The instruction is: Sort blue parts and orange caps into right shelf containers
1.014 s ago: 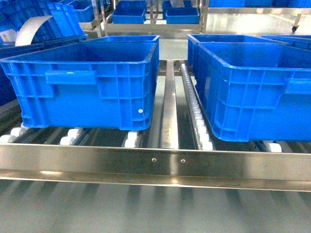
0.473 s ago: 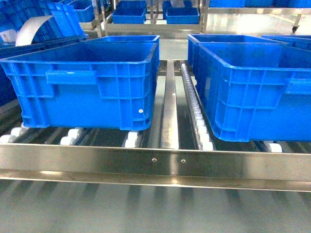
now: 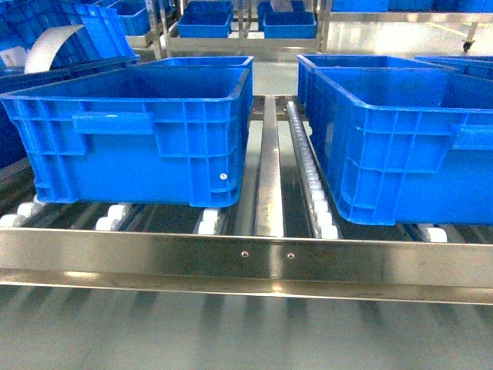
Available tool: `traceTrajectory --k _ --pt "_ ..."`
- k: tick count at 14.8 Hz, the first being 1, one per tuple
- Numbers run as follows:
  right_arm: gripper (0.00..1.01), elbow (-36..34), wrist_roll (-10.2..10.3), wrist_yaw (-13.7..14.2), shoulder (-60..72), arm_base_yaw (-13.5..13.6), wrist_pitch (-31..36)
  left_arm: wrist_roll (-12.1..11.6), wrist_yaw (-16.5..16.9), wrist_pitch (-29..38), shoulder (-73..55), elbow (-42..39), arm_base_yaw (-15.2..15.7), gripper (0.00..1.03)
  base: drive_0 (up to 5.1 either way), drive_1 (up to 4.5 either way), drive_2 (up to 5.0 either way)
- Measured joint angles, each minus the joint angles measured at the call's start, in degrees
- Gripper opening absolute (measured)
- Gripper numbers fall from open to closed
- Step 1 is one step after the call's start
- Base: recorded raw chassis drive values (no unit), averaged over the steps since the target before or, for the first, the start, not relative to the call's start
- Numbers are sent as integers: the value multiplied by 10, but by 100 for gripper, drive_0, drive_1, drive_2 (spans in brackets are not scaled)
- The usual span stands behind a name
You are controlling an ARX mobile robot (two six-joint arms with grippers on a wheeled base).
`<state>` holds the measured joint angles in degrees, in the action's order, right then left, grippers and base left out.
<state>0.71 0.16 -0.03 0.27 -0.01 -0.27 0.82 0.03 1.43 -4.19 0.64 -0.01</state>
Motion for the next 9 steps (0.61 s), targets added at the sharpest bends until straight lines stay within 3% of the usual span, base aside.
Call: traceTrajectory --k 9 --pt "2 0 0 0 0 0 0 0 -1 -17 36 0 0 2 0 0 0"
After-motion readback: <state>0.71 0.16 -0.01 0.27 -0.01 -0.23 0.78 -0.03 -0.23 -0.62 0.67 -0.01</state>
